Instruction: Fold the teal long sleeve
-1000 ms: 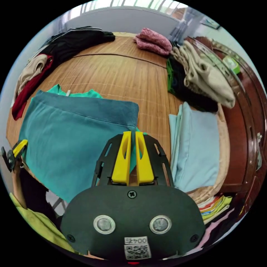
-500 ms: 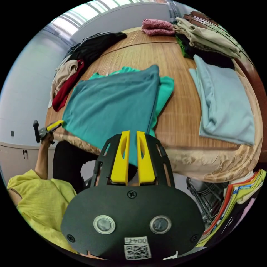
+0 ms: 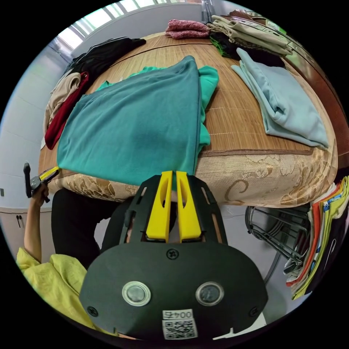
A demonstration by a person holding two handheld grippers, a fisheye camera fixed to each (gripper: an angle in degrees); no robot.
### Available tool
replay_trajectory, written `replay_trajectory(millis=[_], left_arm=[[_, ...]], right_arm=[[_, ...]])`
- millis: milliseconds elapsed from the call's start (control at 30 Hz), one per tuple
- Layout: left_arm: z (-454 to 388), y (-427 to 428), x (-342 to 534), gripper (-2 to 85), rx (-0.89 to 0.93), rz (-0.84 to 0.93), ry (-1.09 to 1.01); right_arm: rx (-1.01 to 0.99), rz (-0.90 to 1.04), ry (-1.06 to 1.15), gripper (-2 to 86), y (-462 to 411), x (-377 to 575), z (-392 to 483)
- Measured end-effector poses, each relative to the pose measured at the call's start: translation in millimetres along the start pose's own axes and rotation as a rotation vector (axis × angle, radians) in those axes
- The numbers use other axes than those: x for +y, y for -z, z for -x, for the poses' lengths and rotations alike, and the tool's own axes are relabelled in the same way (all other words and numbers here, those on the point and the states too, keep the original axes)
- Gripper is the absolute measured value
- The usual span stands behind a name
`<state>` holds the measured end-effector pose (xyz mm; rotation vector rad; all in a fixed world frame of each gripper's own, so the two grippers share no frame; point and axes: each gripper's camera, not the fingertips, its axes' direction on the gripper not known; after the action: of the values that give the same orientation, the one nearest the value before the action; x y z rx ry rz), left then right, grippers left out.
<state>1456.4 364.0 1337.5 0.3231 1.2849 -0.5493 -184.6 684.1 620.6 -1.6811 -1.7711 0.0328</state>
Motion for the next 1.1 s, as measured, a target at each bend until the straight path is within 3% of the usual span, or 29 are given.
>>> replay_trajectory(millis=[167, 333, 800, 967, 1100], left_arm=[[-19, 1, -1, 0.3, -0.098, -0.014, -0.052], [-4, 0, -3, 0.4, -0.014, -0.017, 0.03], [-1, -8, -19, 0.5, -0.002, 0.055, 0.044], [1, -11, -19, 0.9, -0.011, 0.049, -0.006], [2, -14, -11, 1.7, -0.017, 0.003, -0.077]], right_arm=[[-0.026, 0.046, -0.002, 3.6, 13, 8, -8], [-0.039, 0.04, 0.04, 3.6, 24, 22, -12], [-0.028, 0.048, 0.077, 5.3, 56, 58, -9], [-0.116, -0.183, 0.143, 10.7, 96, 115, -44], [-0.095, -0.212, 0.213, 11.2, 87, 152, -56]])
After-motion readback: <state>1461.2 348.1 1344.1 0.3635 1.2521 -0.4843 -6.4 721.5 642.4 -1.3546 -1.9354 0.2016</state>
